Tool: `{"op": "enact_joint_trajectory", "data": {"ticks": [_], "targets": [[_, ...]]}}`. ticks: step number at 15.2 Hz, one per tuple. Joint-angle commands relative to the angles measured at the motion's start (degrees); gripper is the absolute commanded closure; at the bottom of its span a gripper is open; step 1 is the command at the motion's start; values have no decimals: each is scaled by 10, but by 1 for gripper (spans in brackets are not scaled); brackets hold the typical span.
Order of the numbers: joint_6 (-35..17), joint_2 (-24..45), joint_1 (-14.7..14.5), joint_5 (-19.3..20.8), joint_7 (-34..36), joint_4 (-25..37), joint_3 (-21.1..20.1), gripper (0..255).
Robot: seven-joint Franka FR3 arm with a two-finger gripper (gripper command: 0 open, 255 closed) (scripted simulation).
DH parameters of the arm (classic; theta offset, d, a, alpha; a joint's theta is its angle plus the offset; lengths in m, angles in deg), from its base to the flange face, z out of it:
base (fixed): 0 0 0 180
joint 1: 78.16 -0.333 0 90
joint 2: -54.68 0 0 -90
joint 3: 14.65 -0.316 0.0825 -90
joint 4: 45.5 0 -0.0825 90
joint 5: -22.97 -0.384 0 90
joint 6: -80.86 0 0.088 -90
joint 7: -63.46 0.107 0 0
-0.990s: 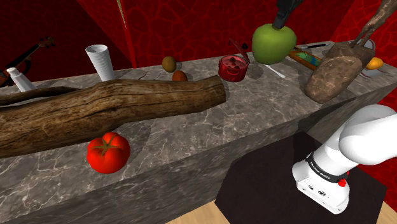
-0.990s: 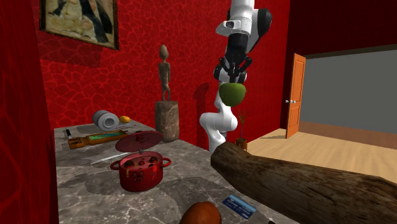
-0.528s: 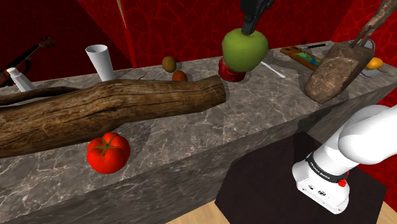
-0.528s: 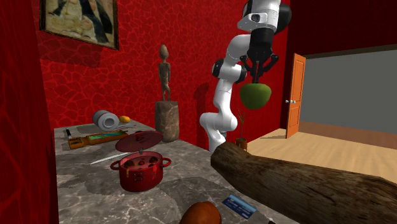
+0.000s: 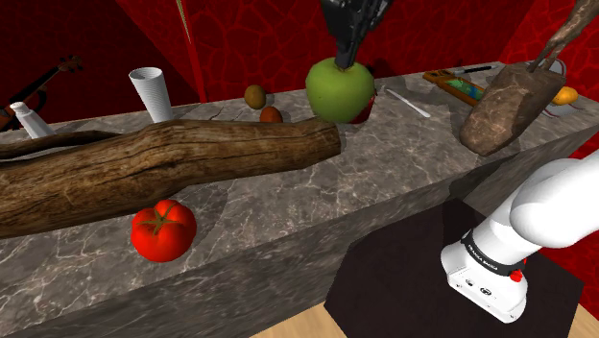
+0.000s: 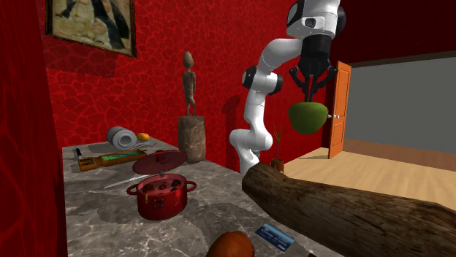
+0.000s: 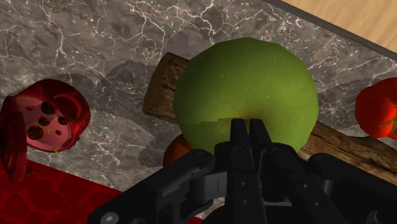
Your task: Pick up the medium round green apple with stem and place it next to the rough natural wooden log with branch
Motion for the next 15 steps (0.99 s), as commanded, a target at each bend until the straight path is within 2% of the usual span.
{"op": "enact_joint_trajectory", "data": {"ticks": [1,15], "targets": [[-16,-9,-2,-5,-2,-23,3,255],[-126,-60,-16,-33,-15,-176,15,255]]}}
